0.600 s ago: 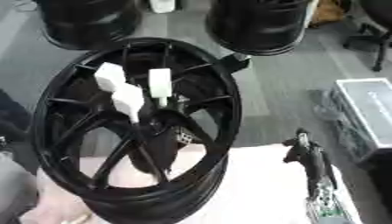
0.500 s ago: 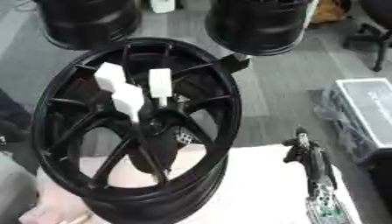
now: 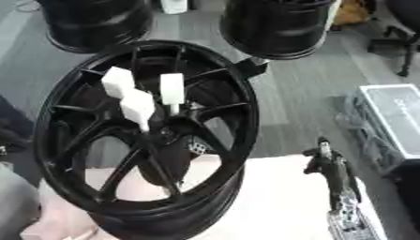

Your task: Pull the pin out of the wheel hub.

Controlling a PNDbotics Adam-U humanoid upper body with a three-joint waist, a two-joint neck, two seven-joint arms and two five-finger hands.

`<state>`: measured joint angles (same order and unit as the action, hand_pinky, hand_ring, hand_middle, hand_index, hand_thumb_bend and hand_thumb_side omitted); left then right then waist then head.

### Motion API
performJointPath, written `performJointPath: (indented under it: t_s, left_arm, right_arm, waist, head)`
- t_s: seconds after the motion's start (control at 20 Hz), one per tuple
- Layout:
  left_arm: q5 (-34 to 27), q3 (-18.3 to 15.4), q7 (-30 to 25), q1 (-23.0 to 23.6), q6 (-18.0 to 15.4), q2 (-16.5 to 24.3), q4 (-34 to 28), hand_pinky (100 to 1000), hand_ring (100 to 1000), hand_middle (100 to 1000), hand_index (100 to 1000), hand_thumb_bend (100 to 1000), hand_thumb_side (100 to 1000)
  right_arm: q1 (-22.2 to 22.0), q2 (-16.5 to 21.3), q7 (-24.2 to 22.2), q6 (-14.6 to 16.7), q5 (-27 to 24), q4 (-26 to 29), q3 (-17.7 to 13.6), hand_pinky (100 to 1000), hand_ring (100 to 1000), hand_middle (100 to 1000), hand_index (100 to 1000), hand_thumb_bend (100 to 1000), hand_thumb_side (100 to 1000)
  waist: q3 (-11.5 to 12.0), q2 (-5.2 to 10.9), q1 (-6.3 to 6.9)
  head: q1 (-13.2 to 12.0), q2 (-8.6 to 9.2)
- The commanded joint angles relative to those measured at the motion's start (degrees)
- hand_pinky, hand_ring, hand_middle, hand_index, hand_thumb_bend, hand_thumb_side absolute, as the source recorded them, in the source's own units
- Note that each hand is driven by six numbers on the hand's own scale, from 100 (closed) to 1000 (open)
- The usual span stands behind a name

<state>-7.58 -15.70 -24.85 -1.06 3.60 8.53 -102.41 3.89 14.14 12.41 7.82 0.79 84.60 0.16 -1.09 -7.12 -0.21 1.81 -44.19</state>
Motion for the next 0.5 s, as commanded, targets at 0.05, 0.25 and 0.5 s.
performJointPath:
  t_s: [0.05, 0.25, 0.5]
  left_arm:
    - [-0.31, 0.18, 0.03, -0.24, 0.01, 1.09, -1.06, 661, 621, 555, 751, 316, 816]
    - [-0.18, 0.33, -0.15, -0.30, 0.21, 1.24, -0.83, 661, 622, 556, 751, 317, 818]
    - [0.02, 0.84, -0.74, -0.48, 0.15, 1.49, -0.82, 661, 623, 556, 751, 317, 820]
  right_arm:
    - [1.72, 9.00, -1.89, 3.52, -1.38, 6.35, -1.57, 510, 368, 321, 520, 100, 470]
    - [5.64, 24.15, -4.88, 5.42, -5.20, 15.35, -2.01, 535, 387, 343, 534, 100, 470]
    - [11.65, 38.35, -15.03, 6.89, -9.31, 22.95, 2.62, 589, 455, 426, 619, 100, 453]
  waist:
    - [0.05, 0.85, -0.25]
    - [0.38, 0.98, -0.71]
    - [0.76, 0.71, -0.94]
  head:
    - [0.06, 0.08]
    - [0.25, 0.08]
    - [0.86, 0.08]
